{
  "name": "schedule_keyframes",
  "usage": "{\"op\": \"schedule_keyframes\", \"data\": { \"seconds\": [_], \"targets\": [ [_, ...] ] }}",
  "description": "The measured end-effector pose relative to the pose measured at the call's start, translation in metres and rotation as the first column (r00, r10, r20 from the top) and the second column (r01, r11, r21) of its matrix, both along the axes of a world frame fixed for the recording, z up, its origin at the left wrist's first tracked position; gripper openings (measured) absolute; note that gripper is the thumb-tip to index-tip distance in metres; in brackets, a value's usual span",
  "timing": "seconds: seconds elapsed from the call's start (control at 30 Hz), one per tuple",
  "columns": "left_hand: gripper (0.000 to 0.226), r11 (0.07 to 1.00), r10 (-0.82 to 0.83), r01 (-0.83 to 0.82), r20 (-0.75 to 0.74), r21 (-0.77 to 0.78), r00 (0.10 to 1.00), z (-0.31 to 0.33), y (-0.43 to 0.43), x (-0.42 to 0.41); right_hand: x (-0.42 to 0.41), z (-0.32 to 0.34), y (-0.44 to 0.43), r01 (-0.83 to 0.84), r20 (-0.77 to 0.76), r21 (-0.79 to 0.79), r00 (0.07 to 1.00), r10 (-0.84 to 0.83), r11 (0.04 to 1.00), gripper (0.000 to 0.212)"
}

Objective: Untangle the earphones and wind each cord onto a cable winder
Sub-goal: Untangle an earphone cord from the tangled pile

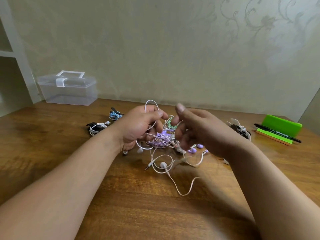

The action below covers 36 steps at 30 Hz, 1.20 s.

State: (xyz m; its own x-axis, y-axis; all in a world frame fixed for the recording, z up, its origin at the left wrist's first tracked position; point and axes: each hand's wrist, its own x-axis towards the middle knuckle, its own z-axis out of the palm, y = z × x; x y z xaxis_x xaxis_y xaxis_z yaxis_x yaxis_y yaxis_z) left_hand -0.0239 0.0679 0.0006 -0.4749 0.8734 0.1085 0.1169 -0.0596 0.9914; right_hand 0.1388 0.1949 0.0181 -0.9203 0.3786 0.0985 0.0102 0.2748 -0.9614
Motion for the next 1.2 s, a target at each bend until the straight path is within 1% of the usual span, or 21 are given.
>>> {"op": "schedule_keyframes", "data": {
  "seconds": [0.07, 0.1, 0.17, 0.23, 0.33, 0.4, 0.47, 0.5, 0.53, 0.6, 0.63, 0.67, 0.7, 0.73, 0.8, 0.87, 0.93, 1.0, 1.03, 1.13, 1.2],
  "targets": [
    [0.025, 1.000, 0.004, -0.004, -0.004, -0.004, 1.000, -0.001, 0.000, 0.002, 0.000, -0.003, -0.002, -0.080, 0.069, 0.122, 0.995, 0.072, 0.989, 0.058],
    [0.028, 1.000, 0.008, -0.008, 0.013, -0.001, 1.000, 0.000, 0.000, 0.003, -0.001, -0.006, -0.002, -0.096, 0.096, 0.179, 0.992, 0.080, 0.979, 0.059],
    [0.035, 1.000, 0.017, -0.018, 0.063, 0.010, 0.998, 0.002, -0.001, 0.004, -0.004, -0.008, -0.002, -0.032, 0.103, 0.326, 0.995, -0.002, 0.945, 0.061],
    [0.037, 0.999, 0.024, -0.027, 0.111, 0.030, 0.993, 0.004, -0.001, 0.004, -0.007, -0.010, -0.003, 0.047, 0.058, 0.455, 0.995, -0.082, 0.889, 0.053],
    [0.041, 0.998, -0.003, -0.010, 0.206, 0.061, 0.979, 0.005, -0.001, 0.004, -0.011, -0.017, -0.007, 0.135, -0.046, 0.588, 0.990, -0.134, 0.797, 0.034],
    [0.048, 0.998, -0.040, 0.024, 0.247, 0.066, 0.968, 0.006, -0.002, 0.004, -0.014, -0.022, -0.010, 0.166, -0.085, 0.626, 0.986, -0.145, 0.762, 0.030],
    [0.053, 0.997, -0.063, 0.051, 0.246, 0.054, 0.967, 0.005, -0.002, 0.004, -0.017, -0.025, -0.010, 0.192, -0.104, 0.629, 0.981, -0.163, 0.754, 0.019],
    [0.053, 0.997, -0.066, 0.057, 0.242, 0.045, 0.968, 0.004, -0.003, 0.004, -0.018, -0.024, -0.009, 0.205, -0.122, 0.605, 0.979, -0.164, 0.769, 0.013],
    [0.051, 0.998, -0.064, 0.058, 0.229, 0.035, 0.971, 0.004, -0.003, 0.003, -0.017, -0.023, -0.007, 0.217, -0.148, 0.537, 0.976, -0.162, 0.815, 0.013],
    [0.049, 0.999, -0.054, 0.054, 0.156, 0.004, 0.986, 0.004, -0.005, 0.001, -0.015, -0.019, -0.001, 0.245, -0.226, 0.262, 0.956, -0.188, 0.933, 0.019],
    [0.048, 0.999, -0.051, 0.052, 0.112, -0.007, 0.992, 0.004, -0.007, -0.001, -0.015, -0.016, 0.001, 0.248, -0.260, 0.106, 0.942, -0.214, 0.963, 0.020],
    [0.049, 0.998, -0.062, 0.063, 0.081, -0.008, 0.995, 0.004, -0.008, -0.003, -0.014, -0.014, 0.002, 0.251, -0.278, -0.020, 0.928, -0.247, 0.968, 0.018],
    [0.049, 0.996, -0.089, 0.089, 0.059, -0.001, 0.994, 0.004, -0.009, -0.005, -0.015, -0.012, 0.003, 0.262, -0.280, -0.098, 0.919, -0.279, 0.960, 0.016],
    [0.046, 0.992, -0.125, 0.125, 0.041, 0.009, 0.991, 0.004, -0.010, -0.006, -0.016, -0.012, 0.005, 0.268, -0.279, -0.154, 0.912, -0.302, 0.951, 0.014],
    [0.033, 0.984, -0.174, 0.174, 0.013, 0.025, 0.985, 0.004, -0.010, -0.006, -0.015, -0.009, 0.006, 0.258, -0.290, -0.269, 0.897, -0.334, 0.928, 0.014],
    [0.018, 0.987, -0.158, 0.157, 0.027, 0.038, 0.987, 0.003, -0.009, -0.007, -0.014, -0.005, 0.009, 0.240, -0.300, -0.412, 0.875, -0.380, 0.879, 0.020],
    [0.017, 0.994, -0.101, 0.099, 0.050, 0.055, 0.994, 0.001, -0.009, -0.008, -0.011, -0.001, 0.012, 0.193, -0.318, -0.533, 0.857, -0.406, 0.824, 0.025],
    [0.023, 0.996, -0.059, 0.055, 0.062, 0.067, 0.996, 0.001, -0.009, -0.012, -0.007, 0.002, 0.014, 0.126, -0.343, -0.600, 0.852, -0.396, 0.790, 0.028],
    [0.027, 0.995, -0.055, 0.049, 0.076, 0.083, 0.996, 0.002, -0.009, -0.013, -0.006, 0.002, 0.014, 0.111, -0.346, -0.608, 0.854, -0.388, 0.786, 0.033],
    [0.040, 0.987, -0.084, 0.067, 0.117, 0.144, 0.990, 0.005, -0.008, -0.014, -0.005, 0.001, 0.016, 0.144, -0.329, -0.526, 0.875, -0.356, 0.838, 0.046],
    [0.045, 0.981, -0.118, 0.089, 0.166, 0.173, 0.979, 0.007, -0.007, -0.013, -0.007, -0.002, 0.018, 0.150, -0.315, -0.452, 0.895, -0.315, 0.879, 0.048]
  ]
}}
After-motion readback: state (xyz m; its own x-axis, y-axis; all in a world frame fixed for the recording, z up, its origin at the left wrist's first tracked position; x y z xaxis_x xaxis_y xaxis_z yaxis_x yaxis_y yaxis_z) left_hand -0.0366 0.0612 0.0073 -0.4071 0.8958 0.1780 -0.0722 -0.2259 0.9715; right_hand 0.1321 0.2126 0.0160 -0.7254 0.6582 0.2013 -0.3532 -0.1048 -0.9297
